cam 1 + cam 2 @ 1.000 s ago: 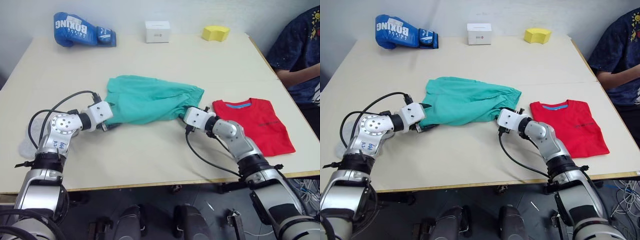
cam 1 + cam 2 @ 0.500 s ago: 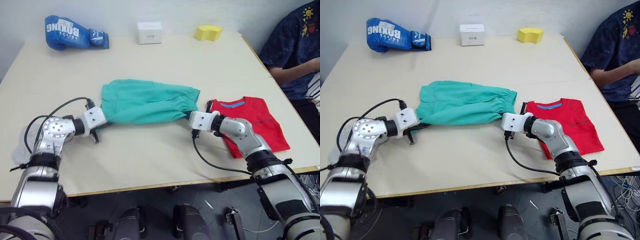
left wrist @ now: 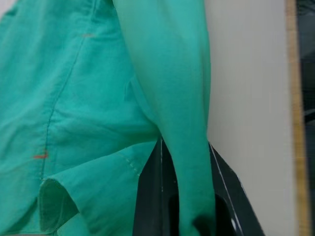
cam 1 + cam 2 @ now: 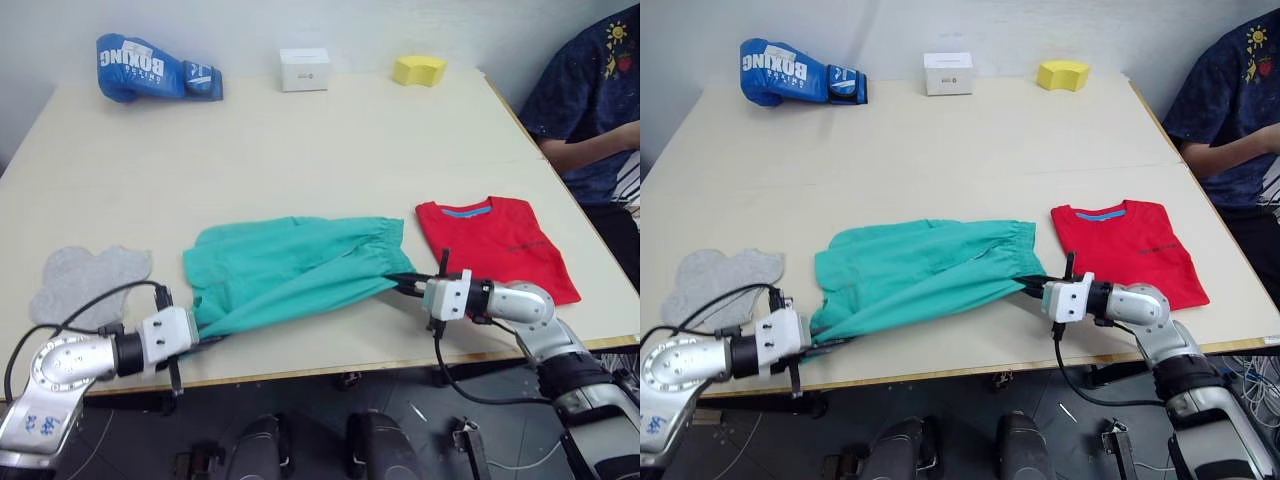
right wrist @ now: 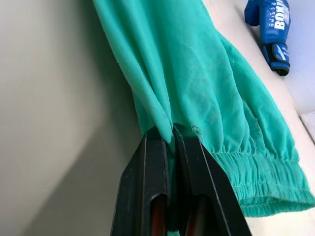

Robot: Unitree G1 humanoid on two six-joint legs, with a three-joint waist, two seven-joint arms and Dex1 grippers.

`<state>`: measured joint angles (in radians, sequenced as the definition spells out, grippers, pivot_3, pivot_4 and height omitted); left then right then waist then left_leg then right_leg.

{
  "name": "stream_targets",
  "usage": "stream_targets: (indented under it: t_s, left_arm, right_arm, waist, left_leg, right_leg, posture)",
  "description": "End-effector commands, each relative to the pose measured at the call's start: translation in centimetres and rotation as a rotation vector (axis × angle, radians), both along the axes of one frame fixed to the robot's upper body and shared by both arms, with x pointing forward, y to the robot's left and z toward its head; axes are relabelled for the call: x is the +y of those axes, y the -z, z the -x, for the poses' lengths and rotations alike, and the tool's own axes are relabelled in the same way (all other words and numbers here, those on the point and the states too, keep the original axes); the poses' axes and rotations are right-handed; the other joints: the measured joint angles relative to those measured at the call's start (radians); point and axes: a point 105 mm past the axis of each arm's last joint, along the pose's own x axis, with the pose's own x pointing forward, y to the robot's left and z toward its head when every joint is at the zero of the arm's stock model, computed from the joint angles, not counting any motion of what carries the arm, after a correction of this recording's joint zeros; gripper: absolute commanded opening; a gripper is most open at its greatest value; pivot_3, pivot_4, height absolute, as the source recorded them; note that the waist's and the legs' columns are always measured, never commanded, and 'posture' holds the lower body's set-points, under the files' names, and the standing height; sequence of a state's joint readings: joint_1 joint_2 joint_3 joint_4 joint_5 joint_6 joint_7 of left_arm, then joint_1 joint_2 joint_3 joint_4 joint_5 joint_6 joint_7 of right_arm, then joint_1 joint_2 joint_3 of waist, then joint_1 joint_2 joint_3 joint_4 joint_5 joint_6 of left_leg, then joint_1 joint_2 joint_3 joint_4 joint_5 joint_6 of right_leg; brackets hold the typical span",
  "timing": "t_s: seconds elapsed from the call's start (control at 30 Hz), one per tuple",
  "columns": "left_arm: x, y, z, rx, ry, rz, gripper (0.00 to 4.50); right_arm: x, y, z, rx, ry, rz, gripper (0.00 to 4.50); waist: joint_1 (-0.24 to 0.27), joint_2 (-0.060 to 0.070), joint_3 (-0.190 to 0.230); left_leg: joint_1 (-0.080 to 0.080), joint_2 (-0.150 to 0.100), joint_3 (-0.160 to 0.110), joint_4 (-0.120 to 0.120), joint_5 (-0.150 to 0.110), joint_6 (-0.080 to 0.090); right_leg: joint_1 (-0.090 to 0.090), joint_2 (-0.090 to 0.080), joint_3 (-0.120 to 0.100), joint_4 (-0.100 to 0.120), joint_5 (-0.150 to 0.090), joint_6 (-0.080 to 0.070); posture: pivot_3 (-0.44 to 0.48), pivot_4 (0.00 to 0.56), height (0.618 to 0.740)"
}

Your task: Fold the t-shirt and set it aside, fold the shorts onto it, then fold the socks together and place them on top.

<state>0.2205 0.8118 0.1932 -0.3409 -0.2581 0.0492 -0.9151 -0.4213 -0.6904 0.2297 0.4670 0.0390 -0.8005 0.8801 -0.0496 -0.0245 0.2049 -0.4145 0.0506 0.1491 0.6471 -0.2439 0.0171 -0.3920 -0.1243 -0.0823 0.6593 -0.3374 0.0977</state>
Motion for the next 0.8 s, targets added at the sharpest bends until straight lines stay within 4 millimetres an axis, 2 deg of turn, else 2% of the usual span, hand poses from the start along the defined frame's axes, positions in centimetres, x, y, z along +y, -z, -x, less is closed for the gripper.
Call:
stream_targets:
  t_s: [0.03,0.1,0.17,0.23,0.33,0.43,0.5,0.57,0.67,0.77,0.8]
  left_arm:
    - [1.1,-0.7,0.3,-0.037,-0.07,-0.026,0.03]
    - [1.5,-0.3,0.6,-0.029,-0.078,-0.048,0.03]
    - [1.0,0.2,1.9,0.032,-0.018,-0.041,0.03]
    - [1.2,0.1,1.9,0.051,-0.032,-0.03,0.5]
    - [2.0,-0.9,1.1,0.002,-0.081,-0.04,1.26]
    - [3.2,-2.4,1.3,0.006,-0.137,0.019,2.25]
    - [4.1,-3.4,1.9,0.051,-0.166,0.083,2.26]
    - [5.2,-4.5,2.8,0.137,-0.191,0.15,2.26]
    - [6.2,-6.0,3.9,0.272,-0.206,0.224,2.26]
    - [6.3,-7.3,4.0,0.319,-0.204,0.27,2.26]
    - [6.2,-7.8,3.8,0.319,-0.201,0.283,2.26]
  right_arm:
    - [-1.7,-1.1,0.5,-0.01,0.079,-0.047,0.0]
    - [-1.5,-0.5,1.3,0.012,0.09,-0.054,0.0]
    - [-1.2,-0.9,1.3,0.04,0.13,-0.143,0.0]
    - [-1.0,-1.4,1.5,0.084,0.138,-0.214,0.0]
    - [-1.1,-1.1,2.4,0.136,0.119,-0.178,0.85]
    - [-1.9,-1.7,3.8,0.231,0.135,-0.204,1.94]
    - [-2.3,-2.4,4.5,0.321,0.175,-0.258,2.66]
    - [-2.6,-3.9,4.6,0.372,0.235,-0.344,3.39]
    - [-2.6,-4.9,4.6,0.383,0.273,-0.381,4.48]
    - [-2.2,-5.5,4.4,0.376,0.289,-0.427,4.48]
    - [-2.0,-5.7,4.3,0.373,0.29,-0.441,4.48]
  waist:
    - [0.001,0.0,0.0]
    - [0.0,0.0,0.0]
    - [0.0,0.0,0.0]
    - [-0.002,0.0,0.0]
    - [0.001,0.0,0.0]
    - [0.012,0.0,0.0]
    - [0.018,0.0,0.0]
    - [0.019,0.0,0.0]
    - [0.018,-0.001,-0.001]
    - [0.022,0.001,0.0]
    - [0.017,0.006,0.001]
  left_leg:
    - [0.0,0.0,0.0,0.0,0.0,0.0]
    - [0.001,0.0,0.0,0.0,-0.001,0.0]
    - [0.002,-0.001,0.0,-0.001,-0.002,0.0]
    - [0.002,-0.001,0.0,-0.001,-0.002,0.0]
    - [0.002,0.0,0.0,-0.001,-0.003,0.0]
    - [0.002,-0.001,0.0,-0.001,-0.005,0.002]
    - [0.002,-0.001,0.0,-0.001,-0.007,0.003]
    - [0.002,0.0,0.0,0.0,-0.007,0.003]
    - [0.002,0.0,0.0,0.0,-0.009,0.005]
    - [0.003,-0.001,-0.002,-0.002,-0.012,0.002]
    - [0.003,-0.004,-0.009,-0.003,-0.012,0.005]
  right_leg:
    - [0.0,0.0,0.0,0.0,0.0,0.0]
    - [0.001,-0.001,-0.001,0.0,0.0,0.0]
    - [0.001,-0.002,-0.001,0.0,0.0,0.0]
    - [0.001,-0.002,-0.001,-0.001,0.0,0.0]
    - [0.001,-0.002,-0.002,0.0,-0.001,-0.001]
    - [0.002,-0.003,-0.002,-0.001,-0.001,-0.001]
    - [0.002,-0.004,-0.002,-0.001,-0.001,-0.001]
    - [0.002,-0.004,-0.002,-0.002,-0.001,-0.001]
    - [0.002,-0.003,-0.002,-0.002,-0.001,-0.002]
    - [0.005,-0.004,-0.005,-0.005,-0.001,-0.002]
    - [0.013,-0.006,-0.014,-0.008,-0.002,-0.001]
  posture:
    - [0.0,0.15,0.74]
    - [0.0,0.15,0.74]
    - [0.0,0.15,0.74]
    - [0.0,0.15,0.74]
    - [0.0,0.15,0.74]
    - [0.0,0.15,0.74]
    - [0.0,0.15,0.74]
    - [0.0,0.15,0.74]
    - [0.0,0.15,0.74]
    - [0.0,0.15,0.74]
    - [0.0,0.15,0.74]
